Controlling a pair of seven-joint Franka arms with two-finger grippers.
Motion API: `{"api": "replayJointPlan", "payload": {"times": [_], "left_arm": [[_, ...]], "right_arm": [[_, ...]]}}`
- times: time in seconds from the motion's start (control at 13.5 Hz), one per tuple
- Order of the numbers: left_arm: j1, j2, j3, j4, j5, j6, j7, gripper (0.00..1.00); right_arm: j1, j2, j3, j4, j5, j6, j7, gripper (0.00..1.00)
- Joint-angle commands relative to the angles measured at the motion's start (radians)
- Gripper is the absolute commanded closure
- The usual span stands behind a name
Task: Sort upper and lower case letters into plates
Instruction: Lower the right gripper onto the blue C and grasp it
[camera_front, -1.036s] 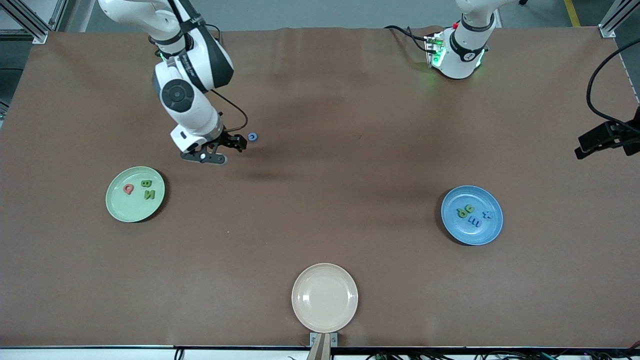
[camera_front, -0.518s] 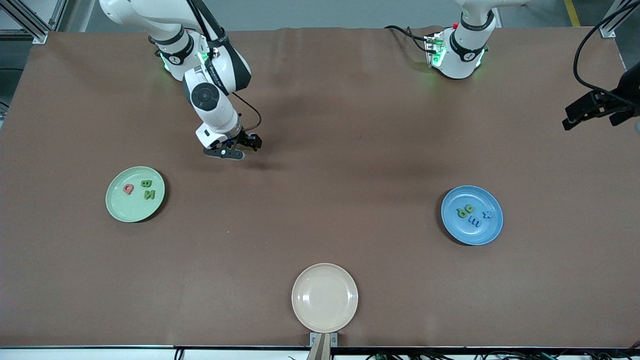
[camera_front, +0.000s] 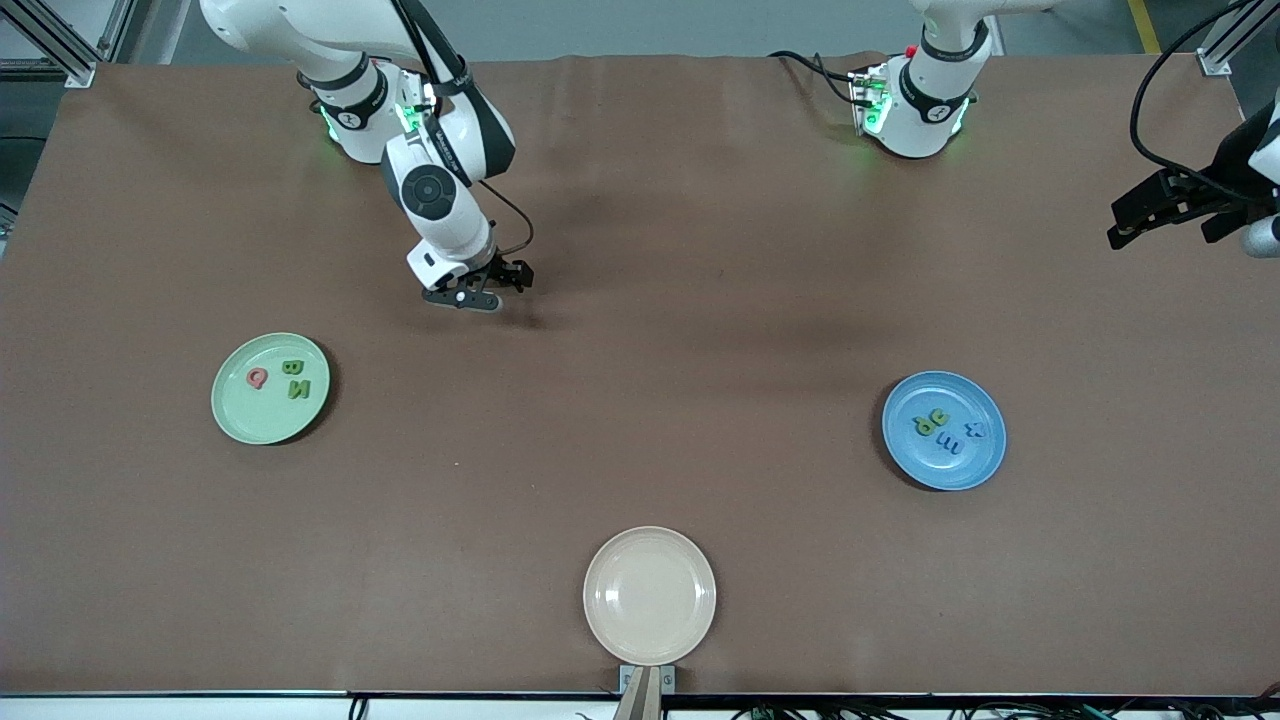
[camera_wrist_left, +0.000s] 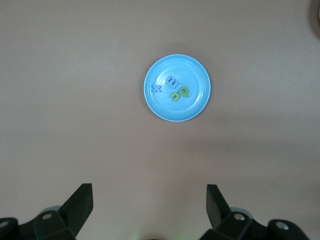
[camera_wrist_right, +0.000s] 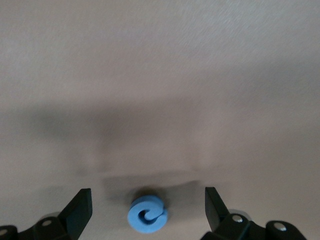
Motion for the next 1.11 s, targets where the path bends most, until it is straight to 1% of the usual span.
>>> {"api": "replayJointPlan", "payload": {"times": [0.0,0.07,0.44,0.59,0.74,1.04], "left_arm": [[0.001,-0.022,0.003,-0.015,-0.014,0.001,0.016,0.0],[0.001,-0.022,0.003,-0.015,-0.014,0.001,0.016,0.0],[0.002,-0.019,0.003,0.0,-0.014,0.009,0.016,0.0],[0.004,-0.019,0.003,0.0,-0.014,0.01,0.016,0.0],[0.004,-0.018,0.003,0.0,-0.014,0.01,0.018,0.0],[0.005,-0.018,0.009,0.0,-0.014,0.01,0.018,0.0]], "right_arm": [[0.029,0.005,-0.01,-0.021,0.032,0.015,0.01,0.02],[0.029,0.007,-0.01,-0.021,0.032,0.014,0.01,0.04],[0.039,0.013,-0.01,-0.021,0.032,0.006,0.01,0.31],[0.045,0.013,-0.01,-0.021,0.032,0.006,0.01,0.37],[0.054,0.013,-0.008,-0.021,0.033,0.006,0.01,0.45],[0.065,0.014,-0.01,-0.021,0.033,0.003,0.01,0.47]]}}
